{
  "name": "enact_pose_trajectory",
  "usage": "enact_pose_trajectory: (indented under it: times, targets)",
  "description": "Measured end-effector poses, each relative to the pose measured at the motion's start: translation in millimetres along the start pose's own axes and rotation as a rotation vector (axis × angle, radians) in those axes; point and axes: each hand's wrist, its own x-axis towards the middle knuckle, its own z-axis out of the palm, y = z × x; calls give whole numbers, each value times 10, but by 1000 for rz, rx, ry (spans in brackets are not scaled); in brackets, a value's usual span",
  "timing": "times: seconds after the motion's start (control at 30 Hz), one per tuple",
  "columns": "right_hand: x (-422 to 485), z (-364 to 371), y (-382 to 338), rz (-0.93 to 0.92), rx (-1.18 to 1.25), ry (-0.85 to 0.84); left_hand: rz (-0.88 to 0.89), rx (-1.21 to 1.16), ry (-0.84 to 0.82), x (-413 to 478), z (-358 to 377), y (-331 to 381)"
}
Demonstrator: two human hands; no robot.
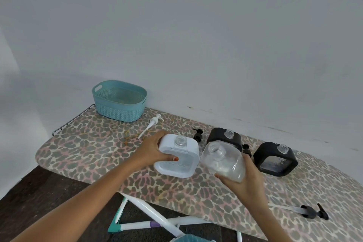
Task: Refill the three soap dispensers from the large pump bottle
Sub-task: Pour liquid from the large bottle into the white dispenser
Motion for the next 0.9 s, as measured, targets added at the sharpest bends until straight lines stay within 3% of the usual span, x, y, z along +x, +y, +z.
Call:
enact_pose_trajectory:
  times: [0.3, 0.7, 0.9]
  targets:
    - [-134, 158, 30, 148, 200, 50, -45, 17, 6, 608, -220, -88]
    - [-128, 267, 136, 202, 271, 44, -113, 155, -13, 1069, -284, -357]
    - [-141, 278, 195, 239, 288, 51, -126, 106, -2, 1115, -284, -462]
